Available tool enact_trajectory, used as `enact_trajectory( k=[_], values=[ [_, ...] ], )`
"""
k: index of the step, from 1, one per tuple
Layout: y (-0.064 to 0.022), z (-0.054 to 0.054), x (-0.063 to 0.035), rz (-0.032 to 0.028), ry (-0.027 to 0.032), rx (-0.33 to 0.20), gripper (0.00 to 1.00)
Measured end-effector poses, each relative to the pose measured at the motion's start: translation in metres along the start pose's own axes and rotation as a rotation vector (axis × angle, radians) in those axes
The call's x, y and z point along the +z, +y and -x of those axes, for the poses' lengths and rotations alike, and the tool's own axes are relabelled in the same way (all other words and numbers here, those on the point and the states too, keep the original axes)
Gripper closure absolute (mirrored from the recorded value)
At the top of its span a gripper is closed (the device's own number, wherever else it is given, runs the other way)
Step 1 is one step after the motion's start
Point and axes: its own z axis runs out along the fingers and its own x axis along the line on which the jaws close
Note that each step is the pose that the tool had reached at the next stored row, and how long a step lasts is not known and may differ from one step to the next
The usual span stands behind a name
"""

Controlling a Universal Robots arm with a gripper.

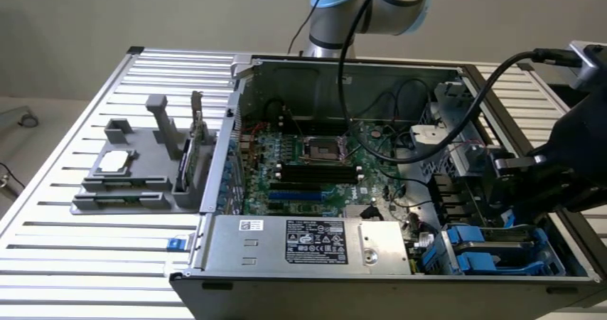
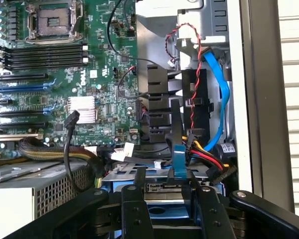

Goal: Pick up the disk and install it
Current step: 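Insert the first disk wire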

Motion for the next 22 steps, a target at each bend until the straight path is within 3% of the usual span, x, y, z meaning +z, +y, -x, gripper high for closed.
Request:
enact_trajectory(
  k=[14,16,17,22],
  values=[
    [-0.0013,0.0005,-0.0002,0.0049,-0.0163,0.108,0.58],
    [-0.0013,0.0006,-0.0002,0.0058,-0.0190,0.125,0.60],
    [-0.0013,0.0006,-0.0002,0.0062,-0.0204,0.134,0.67],
    [-0.0015,0.0006,-0.0002,0.0084,-0.0277,0.182,0.67]
  ],
)
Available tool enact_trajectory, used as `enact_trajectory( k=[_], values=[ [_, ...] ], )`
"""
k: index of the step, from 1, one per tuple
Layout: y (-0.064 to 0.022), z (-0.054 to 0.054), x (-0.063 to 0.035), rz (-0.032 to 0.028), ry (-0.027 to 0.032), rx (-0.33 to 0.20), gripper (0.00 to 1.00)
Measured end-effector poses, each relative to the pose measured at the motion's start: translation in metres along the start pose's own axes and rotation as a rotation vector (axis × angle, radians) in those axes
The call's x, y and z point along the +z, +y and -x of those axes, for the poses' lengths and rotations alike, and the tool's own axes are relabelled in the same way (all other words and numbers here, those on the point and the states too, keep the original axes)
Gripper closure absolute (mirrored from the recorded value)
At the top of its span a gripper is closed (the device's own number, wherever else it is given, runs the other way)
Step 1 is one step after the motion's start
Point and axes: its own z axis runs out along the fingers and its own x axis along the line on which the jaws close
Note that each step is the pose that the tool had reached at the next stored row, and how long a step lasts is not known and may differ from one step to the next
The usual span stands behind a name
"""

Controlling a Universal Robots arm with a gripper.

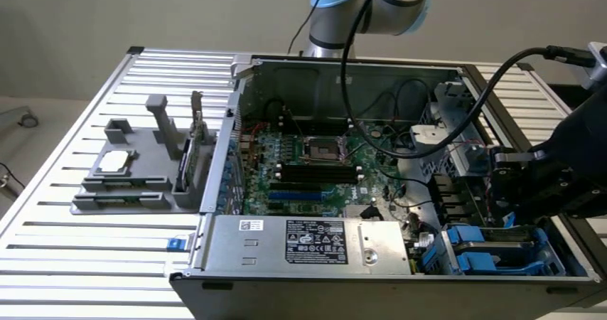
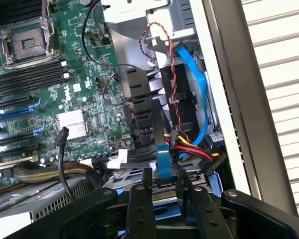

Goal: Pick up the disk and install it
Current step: 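Insert the first disk wire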

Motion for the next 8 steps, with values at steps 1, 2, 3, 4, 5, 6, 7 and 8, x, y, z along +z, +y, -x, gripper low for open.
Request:
enact_trajectory(
  k=[1,2,3,4,5,6,7,8],
  values=[
    [0.0000,0.0000,0.0000,0.0004,-0.0016,0.010,0.67],
    [0.0000,0.0000,0.0000,0.0010,-0.0032,0.021,0.67],
    [0.0000,0.0000,0.0000,0.0014,-0.0047,0.031,0.67],
    [0.0000,0.0000,0.0000,0.0019,-0.0062,0.041,0.67],
    [0.0000,0.0000,0.0000,0.0024,-0.0079,0.051,0.67],
    [0.0000,0.0000,0.0000,0.0028,-0.0093,0.061,0.67],
    [0.0000,0.0000,0.0000,0.0033,-0.0109,0.072,0.67],
    [0.0000,0.0000,0.0000,0.0038,-0.0126,0.082,0.67]
  ],
)
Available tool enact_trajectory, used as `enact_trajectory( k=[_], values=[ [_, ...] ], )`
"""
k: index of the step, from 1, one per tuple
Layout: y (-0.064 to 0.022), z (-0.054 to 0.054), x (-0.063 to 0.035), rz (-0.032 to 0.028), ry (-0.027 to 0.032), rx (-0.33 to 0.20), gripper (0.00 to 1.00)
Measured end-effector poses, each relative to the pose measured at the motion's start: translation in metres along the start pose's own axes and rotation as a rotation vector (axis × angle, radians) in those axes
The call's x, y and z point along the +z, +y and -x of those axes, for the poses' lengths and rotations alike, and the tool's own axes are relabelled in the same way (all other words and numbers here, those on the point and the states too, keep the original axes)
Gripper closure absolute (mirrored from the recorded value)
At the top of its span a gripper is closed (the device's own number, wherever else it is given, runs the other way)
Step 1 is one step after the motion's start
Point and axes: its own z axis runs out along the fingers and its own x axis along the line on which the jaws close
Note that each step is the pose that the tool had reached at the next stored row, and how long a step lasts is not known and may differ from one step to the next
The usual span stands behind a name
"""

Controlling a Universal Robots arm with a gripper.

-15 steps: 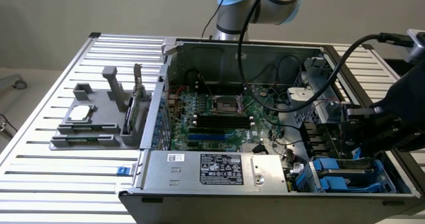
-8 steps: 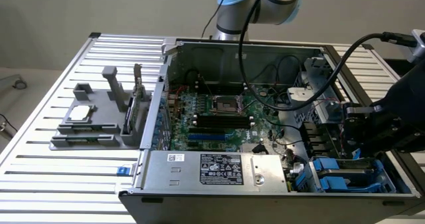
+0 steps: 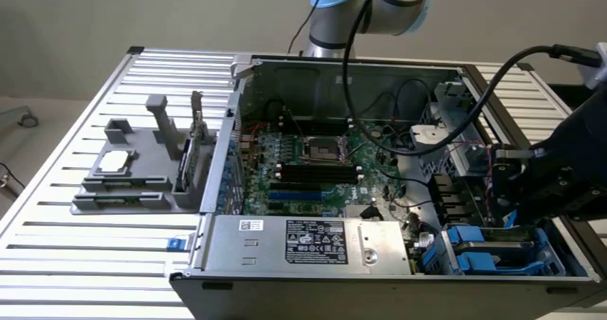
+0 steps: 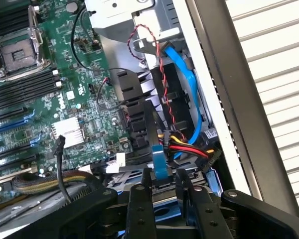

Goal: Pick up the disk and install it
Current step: 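Insert the first disk wire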

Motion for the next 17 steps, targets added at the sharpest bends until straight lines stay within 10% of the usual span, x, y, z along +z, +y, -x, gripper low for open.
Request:
enact_trajectory(
  k=[17],
  values=[
    [-0.0092,0.0032,-0.0015,0.0058,-0.0207,0.135,0.67]
  ],
)
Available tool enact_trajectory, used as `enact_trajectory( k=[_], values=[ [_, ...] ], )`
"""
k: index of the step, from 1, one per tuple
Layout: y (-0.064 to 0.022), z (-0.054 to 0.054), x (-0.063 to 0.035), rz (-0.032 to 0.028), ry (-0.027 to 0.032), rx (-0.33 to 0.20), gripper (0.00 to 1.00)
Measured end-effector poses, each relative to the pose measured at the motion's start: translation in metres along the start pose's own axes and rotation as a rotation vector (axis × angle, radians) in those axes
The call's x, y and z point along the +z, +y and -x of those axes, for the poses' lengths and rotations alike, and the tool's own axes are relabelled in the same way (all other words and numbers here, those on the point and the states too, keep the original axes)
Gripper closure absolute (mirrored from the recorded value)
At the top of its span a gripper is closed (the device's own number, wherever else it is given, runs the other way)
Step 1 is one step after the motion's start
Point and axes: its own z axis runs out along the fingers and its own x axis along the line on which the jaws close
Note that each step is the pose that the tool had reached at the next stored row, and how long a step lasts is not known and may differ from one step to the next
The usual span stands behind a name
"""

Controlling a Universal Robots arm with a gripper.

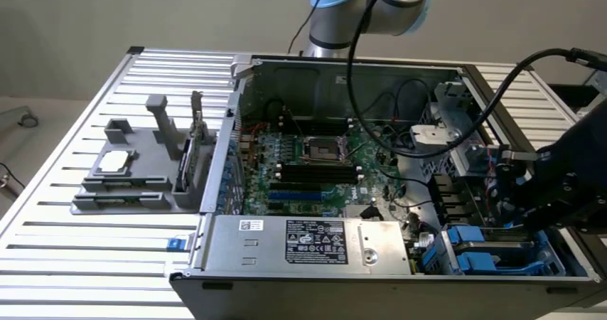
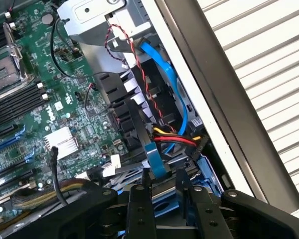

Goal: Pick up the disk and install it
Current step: 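Insert the first disk wire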

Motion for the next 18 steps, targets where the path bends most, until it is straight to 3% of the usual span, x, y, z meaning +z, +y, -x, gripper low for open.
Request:
enact_trajectory(
  k=[8,12,18],
  values=[
    [-0.0131,0.007,-0.0023,0.0009,-0.0031,0.020,0.67],
    [-0.0137,0.007,-0.0024,0.0015,-0.0047,0.031,0.67],
    [-0.0137,0.007,-0.0024,0.0056,-0.0176,0.117,0.67]
  ],
)
